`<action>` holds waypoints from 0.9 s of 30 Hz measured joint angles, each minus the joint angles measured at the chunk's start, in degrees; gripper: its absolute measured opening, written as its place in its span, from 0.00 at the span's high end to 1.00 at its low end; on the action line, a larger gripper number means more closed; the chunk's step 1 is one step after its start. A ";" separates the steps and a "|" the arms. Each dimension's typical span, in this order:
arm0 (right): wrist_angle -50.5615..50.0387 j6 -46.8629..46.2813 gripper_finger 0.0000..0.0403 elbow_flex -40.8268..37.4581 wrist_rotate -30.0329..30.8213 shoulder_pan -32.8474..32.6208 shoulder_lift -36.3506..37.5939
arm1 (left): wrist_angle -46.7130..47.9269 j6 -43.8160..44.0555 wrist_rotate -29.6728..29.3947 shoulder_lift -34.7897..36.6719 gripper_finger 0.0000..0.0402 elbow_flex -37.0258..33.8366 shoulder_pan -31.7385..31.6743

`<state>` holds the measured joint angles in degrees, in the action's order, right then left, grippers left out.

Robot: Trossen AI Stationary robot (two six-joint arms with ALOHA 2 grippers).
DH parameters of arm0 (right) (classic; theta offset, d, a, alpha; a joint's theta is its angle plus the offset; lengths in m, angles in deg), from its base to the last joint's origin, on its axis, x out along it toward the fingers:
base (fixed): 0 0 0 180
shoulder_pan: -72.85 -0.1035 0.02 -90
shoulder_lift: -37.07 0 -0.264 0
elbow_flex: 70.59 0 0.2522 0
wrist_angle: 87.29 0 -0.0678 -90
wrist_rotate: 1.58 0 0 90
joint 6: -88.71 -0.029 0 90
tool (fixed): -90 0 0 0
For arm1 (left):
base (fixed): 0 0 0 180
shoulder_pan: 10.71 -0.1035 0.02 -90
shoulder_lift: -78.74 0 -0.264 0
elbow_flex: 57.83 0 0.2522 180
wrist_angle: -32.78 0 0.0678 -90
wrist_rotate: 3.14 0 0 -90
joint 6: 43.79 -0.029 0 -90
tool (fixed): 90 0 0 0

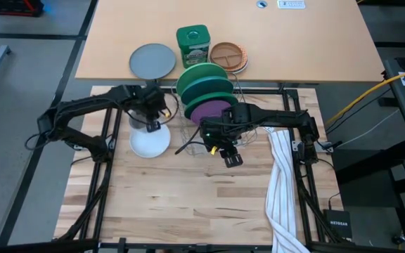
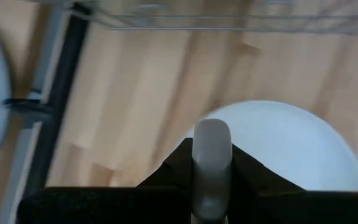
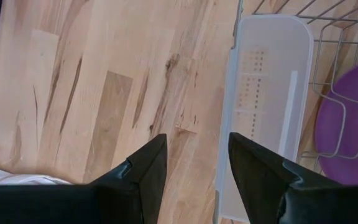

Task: Sort dishes
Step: Remove the gray mug from the white plate

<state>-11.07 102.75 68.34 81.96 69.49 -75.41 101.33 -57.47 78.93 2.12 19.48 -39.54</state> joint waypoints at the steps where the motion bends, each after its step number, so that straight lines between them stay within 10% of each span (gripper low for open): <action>1: 0.00 0.00 0.57 0.00 0.00 0.00 0.00 | -0.23 -0.37 -0.28 0.00 0.90 0.21 -1.13; 27: 0.00 1.36 0.57 0.00 0.00 0.00 0.00 | -12.84 -0.56 -0.14 -9.88 0.90 0.30 -23.25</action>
<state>-11.07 104.11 68.34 81.96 69.49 -75.41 88.49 -58.03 78.79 -7.76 19.79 -62.79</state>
